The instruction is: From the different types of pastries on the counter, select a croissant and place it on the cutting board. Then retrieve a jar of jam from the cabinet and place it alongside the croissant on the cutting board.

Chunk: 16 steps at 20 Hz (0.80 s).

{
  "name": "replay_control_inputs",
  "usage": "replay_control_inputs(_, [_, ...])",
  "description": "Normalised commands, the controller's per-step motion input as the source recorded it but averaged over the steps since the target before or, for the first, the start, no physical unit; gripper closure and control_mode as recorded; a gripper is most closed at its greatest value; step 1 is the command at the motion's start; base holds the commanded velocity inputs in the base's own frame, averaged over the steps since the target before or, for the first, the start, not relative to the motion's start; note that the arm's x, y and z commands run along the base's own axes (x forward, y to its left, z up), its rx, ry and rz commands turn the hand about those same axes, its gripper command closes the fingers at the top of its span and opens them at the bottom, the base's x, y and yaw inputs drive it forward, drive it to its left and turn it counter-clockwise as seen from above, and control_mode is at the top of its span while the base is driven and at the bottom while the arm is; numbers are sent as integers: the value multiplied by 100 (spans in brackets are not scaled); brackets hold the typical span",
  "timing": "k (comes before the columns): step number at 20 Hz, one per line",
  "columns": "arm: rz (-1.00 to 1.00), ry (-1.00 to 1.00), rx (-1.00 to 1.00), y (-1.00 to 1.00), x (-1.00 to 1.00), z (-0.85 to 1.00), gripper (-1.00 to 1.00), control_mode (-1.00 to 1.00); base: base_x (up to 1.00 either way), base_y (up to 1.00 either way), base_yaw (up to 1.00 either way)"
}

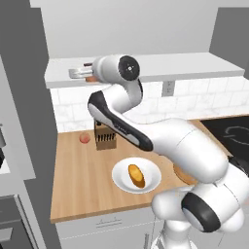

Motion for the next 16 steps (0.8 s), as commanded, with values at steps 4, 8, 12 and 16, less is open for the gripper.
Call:
replay_control_inputs(4, [0, 0, 4, -49, -68, 0, 100, -100, 0, 0, 0])
replay_control_inputs(8, [0, -1, 4, -44, -90, 0, 100, -100, 0, 0, 0])
replay_control_inputs(12, [0, -3, 2, -50, -100, -5, 100, -100, 0, 0, 0])
replay_control_inputs(16, [0, -1, 0, -69, -100, -24, 100, -100, 0, 0, 0])
